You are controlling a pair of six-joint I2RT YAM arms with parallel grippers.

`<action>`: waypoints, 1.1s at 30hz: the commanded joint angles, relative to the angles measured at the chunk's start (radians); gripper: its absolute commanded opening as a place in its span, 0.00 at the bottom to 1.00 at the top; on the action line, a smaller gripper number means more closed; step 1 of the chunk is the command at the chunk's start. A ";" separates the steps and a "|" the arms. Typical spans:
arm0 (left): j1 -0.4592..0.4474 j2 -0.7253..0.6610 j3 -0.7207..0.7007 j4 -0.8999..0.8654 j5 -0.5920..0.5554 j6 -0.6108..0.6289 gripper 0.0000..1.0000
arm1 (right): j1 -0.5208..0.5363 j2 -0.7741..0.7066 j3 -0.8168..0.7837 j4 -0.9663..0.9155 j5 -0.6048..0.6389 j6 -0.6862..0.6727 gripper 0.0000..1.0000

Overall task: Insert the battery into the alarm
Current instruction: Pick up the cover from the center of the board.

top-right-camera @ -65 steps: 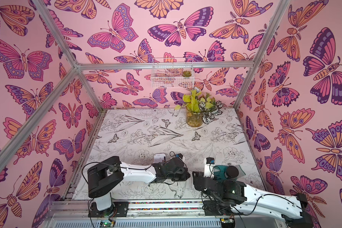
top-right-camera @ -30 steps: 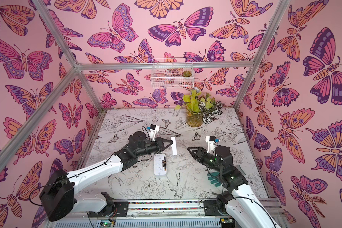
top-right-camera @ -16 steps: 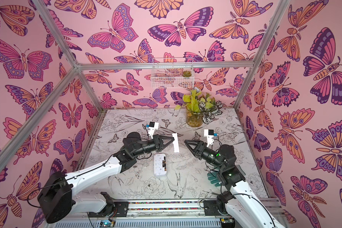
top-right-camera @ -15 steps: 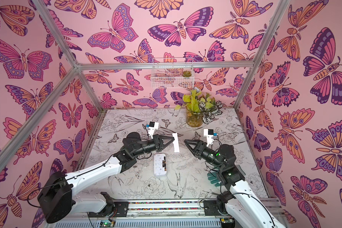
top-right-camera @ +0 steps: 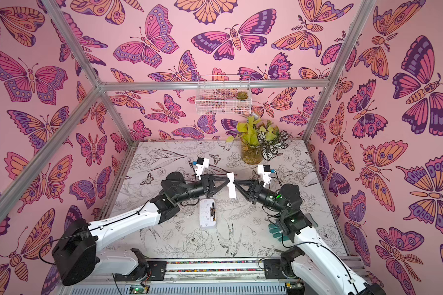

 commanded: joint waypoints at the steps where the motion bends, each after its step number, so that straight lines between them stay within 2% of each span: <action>1: -0.006 0.010 0.025 0.035 0.005 0.002 0.00 | 0.008 0.008 0.046 0.041 -0.036 0.014 0.24; 12: -0.015 0.022 0.025 0.076 0.010 -0.013 0.00 | 0.012 0.020 0.052 0.046 -0.042 0.016 0.12; 16: -0.015 0.024 0.024 0.092 0.018 -0.022 0.00 | 0.015 0.020 0.051 0.044 -0.042 0.015 0.04; 20: -0.011 0.010 0.009 0.059 -0.001 -0.007 0.00 | 0.017 0.020 0.046 0.030 -0.042 0.008 0.00; 21: -0.007 0.003 0.002 0.051 -0.009 -0.004 0.08 | 0.017 0.019 0.043 0.022 -0.041 0.001 0.00; 22: -0.001 -0.004 -0.008 0.049 -0.009 -0.003 0.28 | 0.017 0.017 0.040 0.011 -0.039 -0.010 0.00; 24: 0.016 -0.028 -0.025 0.033 -0.004 0.001 0.61 | 0.017 0.010 0.030 -0.035 -0.029 -0.043 0.00; 25: 0.028 -0.047 -0.031 -0.010 -0.001 0.015 0.70 | 0.017 0.002 0.025 -0.077 -0.019 -0.073 0.00; 27: 0.050 -0.114 -0.039 -0.139 -0.010 0.065 0.76 | 0.017 -0.012 0.019 -0.163 -0.005 -0.136 0.00; 29: 0.067 -0.175 -0.042 -0.315 -0.046 0.151 0.76 | 0.017 -0.028 0.012 -0.278 0.024 -0.213 0.00; 31: 0.080 -0.247 -0.046 -0.540 -0.132 0.246 0.77 | 0.023 -0.044 -0.007 -0.375 0.079 -0.277 0.00; 33: 0.083 -0.299 -0.043 -0.775 -0.262 0.326 0.78 | 0.038 -0.058 -0.053 -0.391 0.129 -0.308 0.00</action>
